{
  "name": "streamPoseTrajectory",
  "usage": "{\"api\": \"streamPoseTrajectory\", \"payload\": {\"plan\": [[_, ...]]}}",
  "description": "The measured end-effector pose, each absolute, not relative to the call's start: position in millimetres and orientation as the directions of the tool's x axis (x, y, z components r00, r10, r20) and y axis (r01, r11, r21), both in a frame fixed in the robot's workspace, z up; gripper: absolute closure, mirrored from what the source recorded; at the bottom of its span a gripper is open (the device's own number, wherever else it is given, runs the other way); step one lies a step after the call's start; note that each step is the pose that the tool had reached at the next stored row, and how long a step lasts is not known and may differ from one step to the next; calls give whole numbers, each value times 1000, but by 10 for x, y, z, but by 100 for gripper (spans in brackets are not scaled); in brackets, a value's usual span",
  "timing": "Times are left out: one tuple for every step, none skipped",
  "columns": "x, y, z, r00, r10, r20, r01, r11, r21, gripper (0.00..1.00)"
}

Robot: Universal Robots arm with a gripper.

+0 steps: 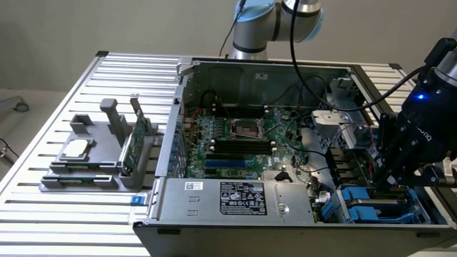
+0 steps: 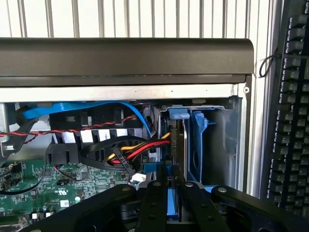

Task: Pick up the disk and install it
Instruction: 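Insert the second disk wire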

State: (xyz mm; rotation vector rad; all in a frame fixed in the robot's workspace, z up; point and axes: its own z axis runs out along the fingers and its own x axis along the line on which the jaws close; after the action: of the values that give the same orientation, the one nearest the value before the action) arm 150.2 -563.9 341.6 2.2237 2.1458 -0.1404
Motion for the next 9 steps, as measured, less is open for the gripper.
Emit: {"api": "streamPoseTrajectory", "payload": {"plan": [[1503,-5641,3417,34,995,-99,999,-37,-28,84],[1504,-5643,3417,34,995,-99,999,-37,-28,84],[1505,-5644,3416,34,995,-99,999,-37,-28,84],[1506,-5646,3416,34,995,-99,999,-37,-28,84],[1507,-5647,3417,34,995,-99,999,-37,-28,84],[1507,-5649,3417,34,995,-99,999,-37,-28,84],[1508,-5651,3416,34,995,-99,999,-37,-28,84],[1508,-5653,3416,35,995,-99,999,-38,-28,84],[1508,-5655,3416,35,995,-99,999,-38,-28,84]]}}
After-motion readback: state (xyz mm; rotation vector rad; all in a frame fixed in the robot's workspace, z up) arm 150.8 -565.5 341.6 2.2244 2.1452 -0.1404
